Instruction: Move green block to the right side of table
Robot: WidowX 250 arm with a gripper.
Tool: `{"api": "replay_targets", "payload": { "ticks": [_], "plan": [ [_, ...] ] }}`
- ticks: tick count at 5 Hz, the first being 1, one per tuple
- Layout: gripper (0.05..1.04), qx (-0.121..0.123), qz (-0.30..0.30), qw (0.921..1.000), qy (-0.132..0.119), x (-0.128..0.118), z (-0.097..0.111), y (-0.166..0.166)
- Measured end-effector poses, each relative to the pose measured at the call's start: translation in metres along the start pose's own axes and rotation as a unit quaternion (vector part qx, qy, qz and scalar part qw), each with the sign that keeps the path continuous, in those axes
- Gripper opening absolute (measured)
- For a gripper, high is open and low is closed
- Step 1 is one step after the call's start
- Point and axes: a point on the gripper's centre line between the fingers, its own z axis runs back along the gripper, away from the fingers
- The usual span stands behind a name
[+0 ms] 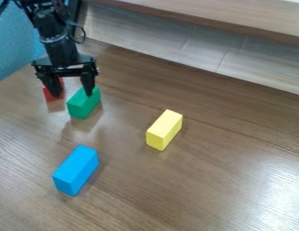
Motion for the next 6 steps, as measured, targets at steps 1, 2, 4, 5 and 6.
{"api": "replay_targets", "payload": {
  "ticks": [1,2,4,5,6],
  "plan": [
    [0.999,0.002,-0.002,1.0000,0.002,0.001,-0.006,-0.006],
    [0.999,0.008,-0.001,1.0000,0.006,0.003,-0.012,-0.004],
    [0.945,0.025,0.013,0.9994,0.018,0.005,-0.024,-0.001],
    [0.668,0.027,0.029,0.9992,0.011,0.007,-0.025,0.000],
    [0.576,0.010,0.031,0.9994,0.014,0.006,-0.025,-0.006]
  ]
}}
